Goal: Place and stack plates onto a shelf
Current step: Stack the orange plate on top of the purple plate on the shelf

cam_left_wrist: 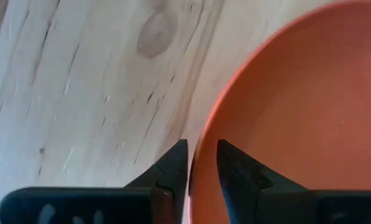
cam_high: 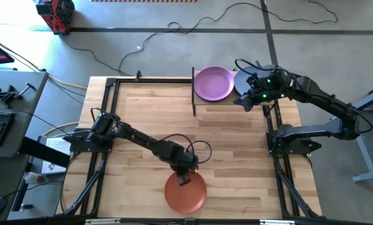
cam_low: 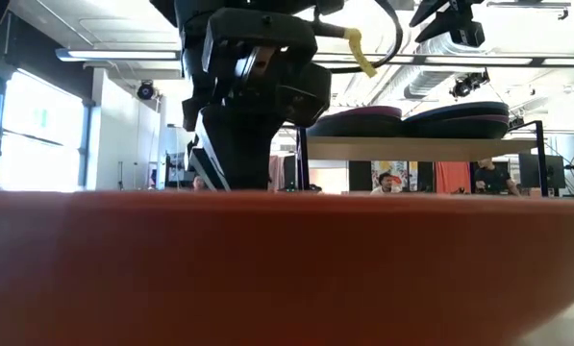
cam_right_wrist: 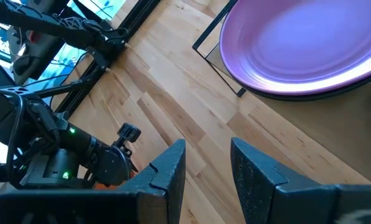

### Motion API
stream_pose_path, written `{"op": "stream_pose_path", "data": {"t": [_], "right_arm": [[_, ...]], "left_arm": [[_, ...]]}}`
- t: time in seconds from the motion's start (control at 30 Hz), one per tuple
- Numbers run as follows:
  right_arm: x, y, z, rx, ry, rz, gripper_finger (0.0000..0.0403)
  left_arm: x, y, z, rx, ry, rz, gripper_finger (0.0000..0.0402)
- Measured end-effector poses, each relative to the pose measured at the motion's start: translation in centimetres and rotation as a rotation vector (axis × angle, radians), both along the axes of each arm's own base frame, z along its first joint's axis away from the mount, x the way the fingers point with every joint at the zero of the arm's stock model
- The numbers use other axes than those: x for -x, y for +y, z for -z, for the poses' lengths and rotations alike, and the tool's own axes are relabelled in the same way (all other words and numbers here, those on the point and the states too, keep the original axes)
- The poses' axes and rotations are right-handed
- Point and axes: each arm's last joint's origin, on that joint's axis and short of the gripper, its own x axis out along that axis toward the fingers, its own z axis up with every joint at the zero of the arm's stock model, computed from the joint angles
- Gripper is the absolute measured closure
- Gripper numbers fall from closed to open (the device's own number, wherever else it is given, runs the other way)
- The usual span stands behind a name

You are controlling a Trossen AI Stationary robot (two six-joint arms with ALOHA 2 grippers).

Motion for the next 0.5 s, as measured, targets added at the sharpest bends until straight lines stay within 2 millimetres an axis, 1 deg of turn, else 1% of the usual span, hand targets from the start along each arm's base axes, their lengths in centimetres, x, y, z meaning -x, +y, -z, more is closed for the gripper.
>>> {"op": "stream_pose_path", "data": {"t": [0.17,0.2,0.5], "right_arm": [[0.0,0.0,0.0,0.0,0.0,0.0,0.0293],[0.0,0.0,0.0,0.0,0.0,0.0,0.0293],[-0.01,-0.01,0.0,0.0,0.0,0.0,0.0293]], "left_arm": [[0.0,-0.01,-0.02,-0.008,-0.007,0.042,0.0388],[-0.01,-0.03,-0.04,-0.005,-0.009,0.047,0.0393],[-0.22,0.75,-0.24,-0.016,-0.021,0.07,0.0399]]}}
